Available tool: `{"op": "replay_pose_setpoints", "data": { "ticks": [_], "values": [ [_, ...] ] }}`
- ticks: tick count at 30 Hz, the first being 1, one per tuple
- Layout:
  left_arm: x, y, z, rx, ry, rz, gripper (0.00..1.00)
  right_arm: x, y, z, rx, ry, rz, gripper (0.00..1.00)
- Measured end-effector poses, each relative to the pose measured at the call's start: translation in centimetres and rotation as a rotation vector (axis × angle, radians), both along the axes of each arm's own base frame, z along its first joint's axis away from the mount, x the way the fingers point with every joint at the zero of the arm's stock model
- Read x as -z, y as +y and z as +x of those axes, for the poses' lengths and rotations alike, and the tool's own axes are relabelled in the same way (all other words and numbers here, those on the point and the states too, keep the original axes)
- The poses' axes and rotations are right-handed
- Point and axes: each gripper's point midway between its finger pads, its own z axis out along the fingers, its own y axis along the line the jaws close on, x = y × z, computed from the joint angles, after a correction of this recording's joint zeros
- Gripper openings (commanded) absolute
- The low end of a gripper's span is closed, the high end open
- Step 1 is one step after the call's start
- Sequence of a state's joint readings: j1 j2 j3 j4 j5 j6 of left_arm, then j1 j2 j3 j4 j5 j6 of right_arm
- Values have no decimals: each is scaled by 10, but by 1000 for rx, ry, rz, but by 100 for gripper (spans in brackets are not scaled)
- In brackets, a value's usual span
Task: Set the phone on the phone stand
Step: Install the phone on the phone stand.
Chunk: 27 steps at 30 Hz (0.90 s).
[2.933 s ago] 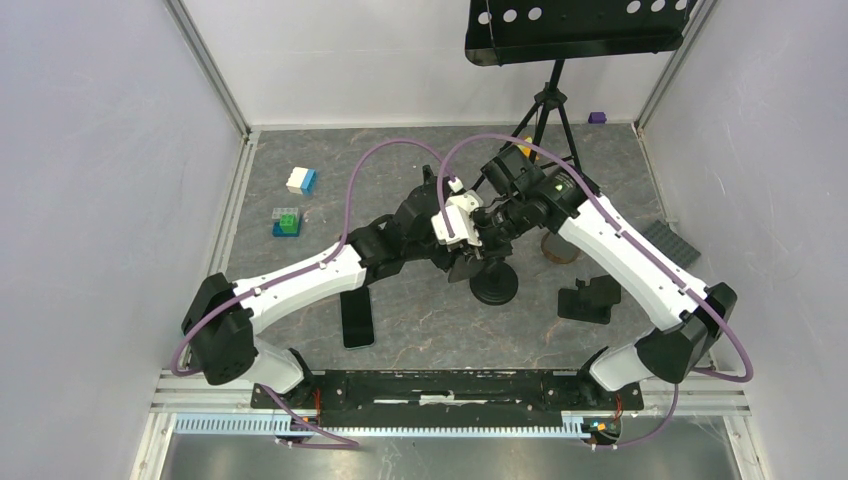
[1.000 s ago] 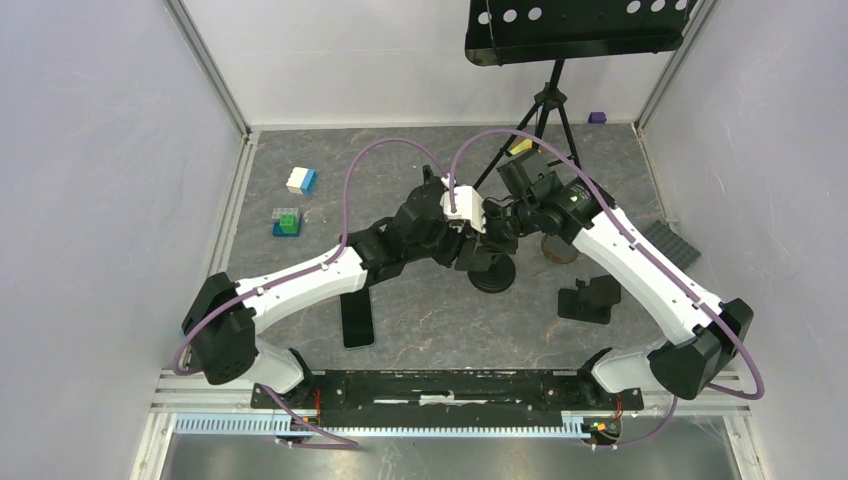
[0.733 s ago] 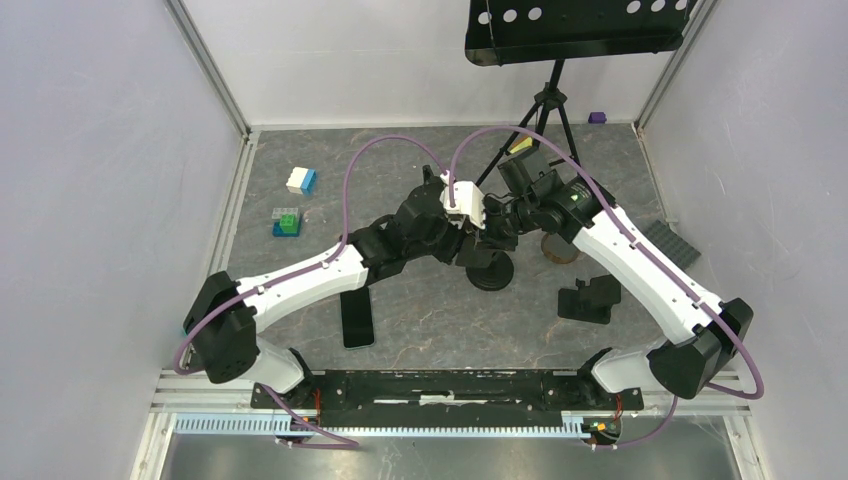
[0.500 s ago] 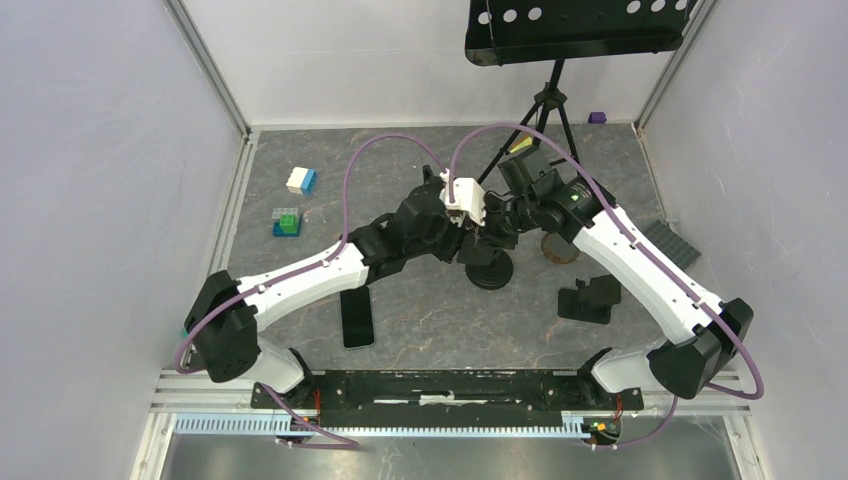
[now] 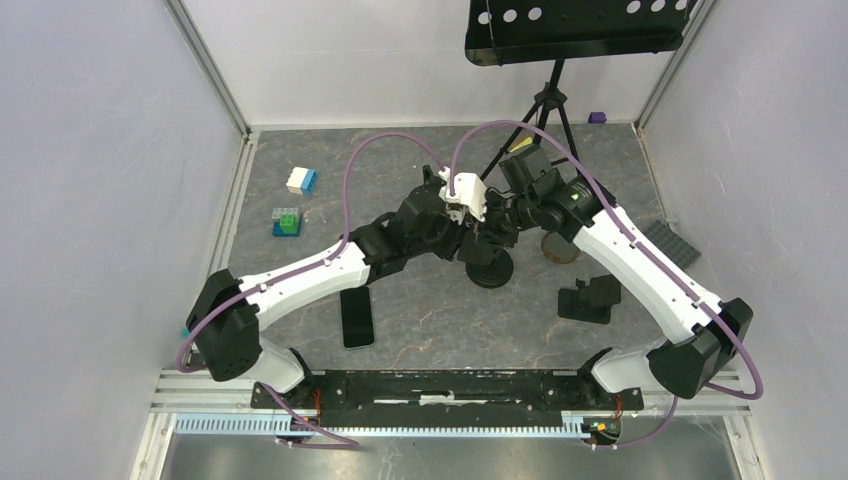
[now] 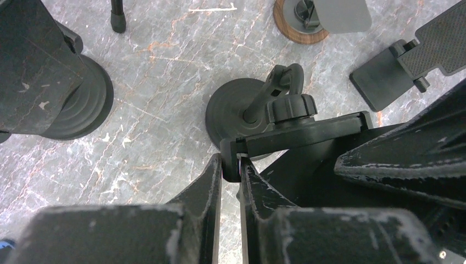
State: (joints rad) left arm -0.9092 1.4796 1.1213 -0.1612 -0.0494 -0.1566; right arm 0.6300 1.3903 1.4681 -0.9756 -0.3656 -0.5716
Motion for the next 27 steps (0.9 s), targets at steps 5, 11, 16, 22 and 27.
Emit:
{"op": "replay_pose_setpoints", "data": {
  "ticks": [5, 11, 16, 22, 27],
  "values": [
    [-2, -2, 0, 3, -9, -4, 2, 2, -3, 1, 30, 13, 1, 0],
    [-2, -2, -1, 5, -12, -2, 2, 2, -4, 1, 43, 13, 15, 0],
    [-4, -4, -1, 13, -22, -5, 2, 0, -8, 3, 69, 16, 28, 0],
    [-5, -6, -1, 16, -28, -9, 2, -1, -11, 5, 82, 23, 38, 0],
    [-6, -6, -1, 17, -32, -13, 2, -1, -14, 8, 101, 23, 40, 0]
  ]
}}
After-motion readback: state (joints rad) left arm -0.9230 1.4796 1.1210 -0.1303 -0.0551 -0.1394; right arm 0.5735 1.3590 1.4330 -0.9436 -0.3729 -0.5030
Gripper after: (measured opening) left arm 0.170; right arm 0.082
